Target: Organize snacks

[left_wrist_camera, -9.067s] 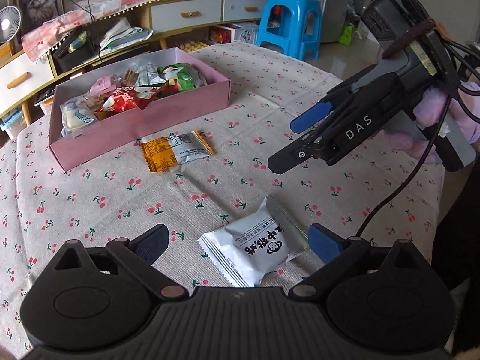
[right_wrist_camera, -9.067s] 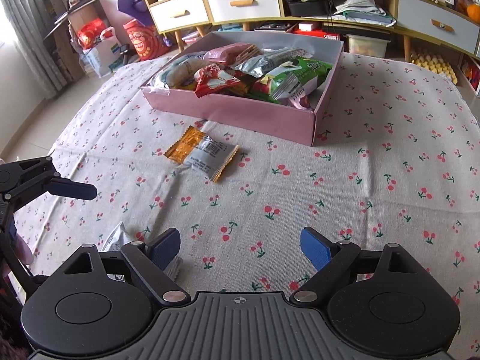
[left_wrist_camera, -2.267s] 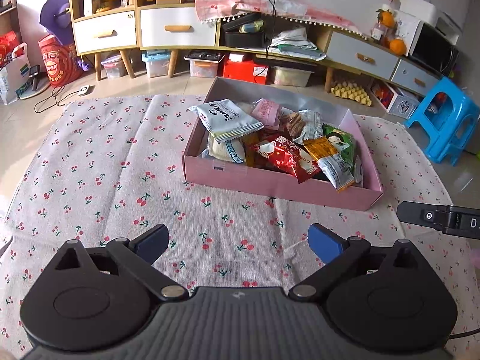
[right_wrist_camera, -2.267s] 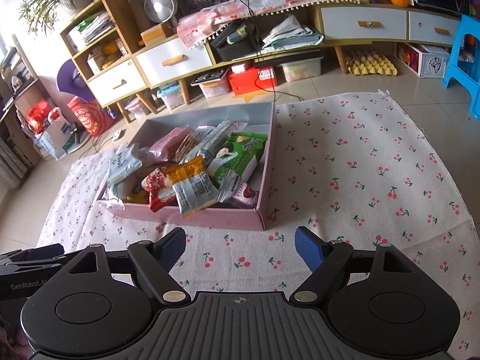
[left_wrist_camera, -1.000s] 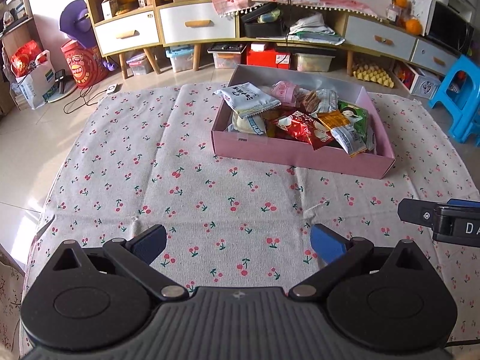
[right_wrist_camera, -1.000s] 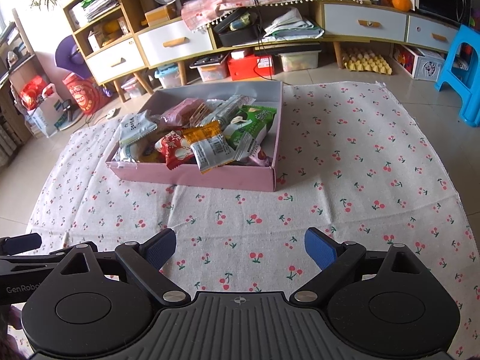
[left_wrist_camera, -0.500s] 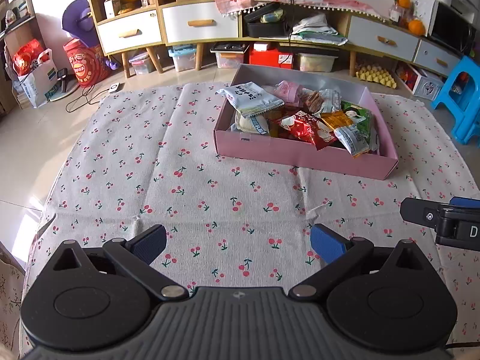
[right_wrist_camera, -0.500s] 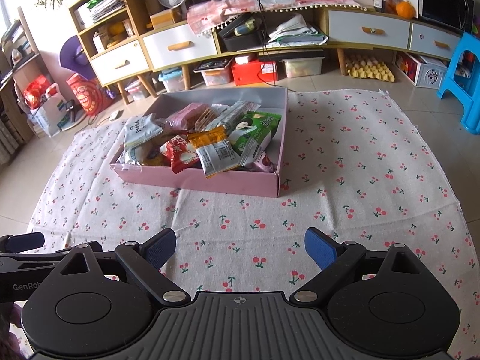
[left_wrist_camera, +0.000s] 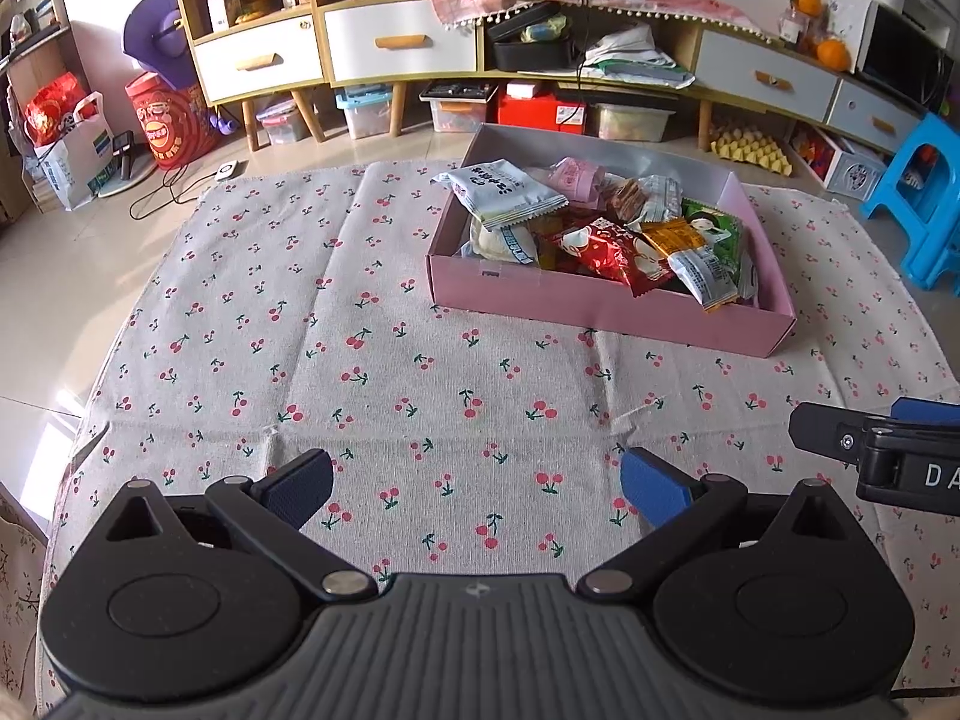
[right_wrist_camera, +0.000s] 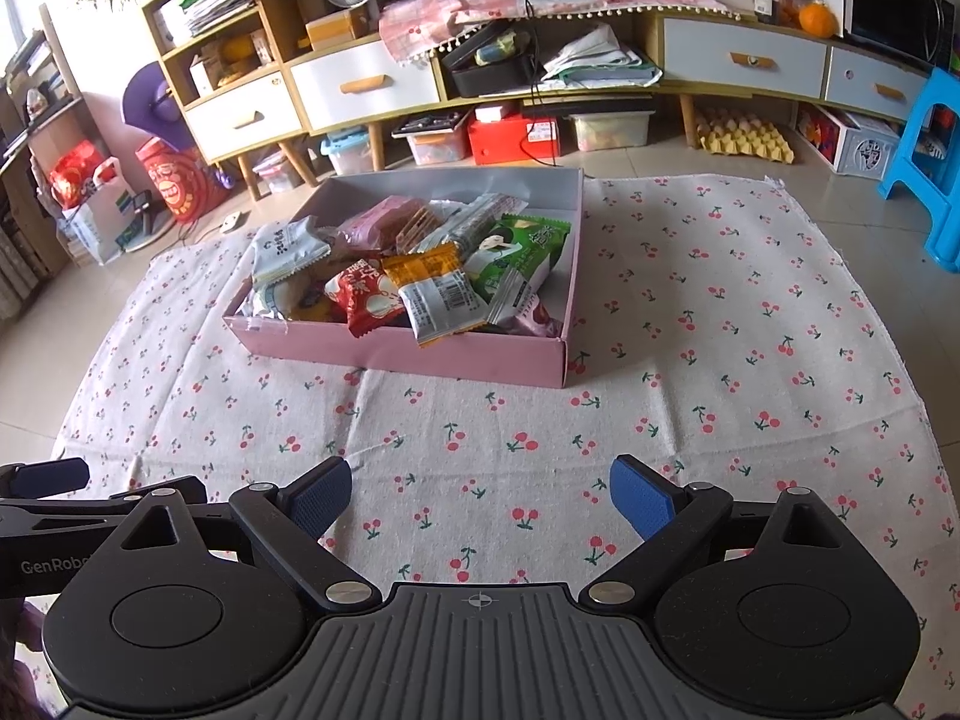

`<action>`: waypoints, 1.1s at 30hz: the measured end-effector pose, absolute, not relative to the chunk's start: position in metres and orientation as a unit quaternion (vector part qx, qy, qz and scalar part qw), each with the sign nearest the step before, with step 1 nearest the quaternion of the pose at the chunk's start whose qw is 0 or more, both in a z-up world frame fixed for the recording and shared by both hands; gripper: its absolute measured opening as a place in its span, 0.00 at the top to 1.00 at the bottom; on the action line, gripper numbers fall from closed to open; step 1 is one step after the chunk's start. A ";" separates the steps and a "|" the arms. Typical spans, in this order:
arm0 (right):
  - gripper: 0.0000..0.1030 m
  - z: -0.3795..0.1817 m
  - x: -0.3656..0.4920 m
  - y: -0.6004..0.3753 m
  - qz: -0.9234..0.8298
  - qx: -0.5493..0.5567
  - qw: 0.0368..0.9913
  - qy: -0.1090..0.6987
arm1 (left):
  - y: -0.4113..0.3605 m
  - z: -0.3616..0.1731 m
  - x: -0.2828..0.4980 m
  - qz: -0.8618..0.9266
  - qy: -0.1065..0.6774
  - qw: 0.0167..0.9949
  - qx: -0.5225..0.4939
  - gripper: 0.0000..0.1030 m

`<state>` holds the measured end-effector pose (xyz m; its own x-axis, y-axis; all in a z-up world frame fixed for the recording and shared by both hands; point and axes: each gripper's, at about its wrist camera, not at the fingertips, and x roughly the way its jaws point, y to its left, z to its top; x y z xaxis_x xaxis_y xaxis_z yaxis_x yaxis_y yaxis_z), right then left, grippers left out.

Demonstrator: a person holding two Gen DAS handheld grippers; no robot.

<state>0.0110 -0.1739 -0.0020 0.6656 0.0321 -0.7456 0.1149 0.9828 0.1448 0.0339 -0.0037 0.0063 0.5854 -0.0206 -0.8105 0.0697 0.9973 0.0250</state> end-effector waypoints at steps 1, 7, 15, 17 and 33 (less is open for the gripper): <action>0.08 -0.002 0.011 -0.174 -0.023 0.090 0.908 0.408 | -0.004 0.006 0.034 -0.026 0.455 0.890 0.027 0.01; 0.08 -0.002 0.011 -0.174 -0.023 0.090 0.908 0.408 | -0.004 0.006 0.034 -0.026 0.455 0.890 0.027 0.01; 0.08 -0.002 0.011 -0.174 -0.023 0.090 0.908 0.408 | -0.003 0.006 0.034 -0.026 0.455 0.890 0.027 0.01; 0.08 -0.002 0.011 -0.173 -0.023 0.090 0.908 0.409 | -0.003 0.006 0.034 -0.026 0.455 0.890 0.027 0.01; 0.08 -0.004 0.011 -0.173 -0.023 0.089 0.907 0.411 | -0.004 0.004 0.033 -0.027 0.456 0.889 0.027 0.01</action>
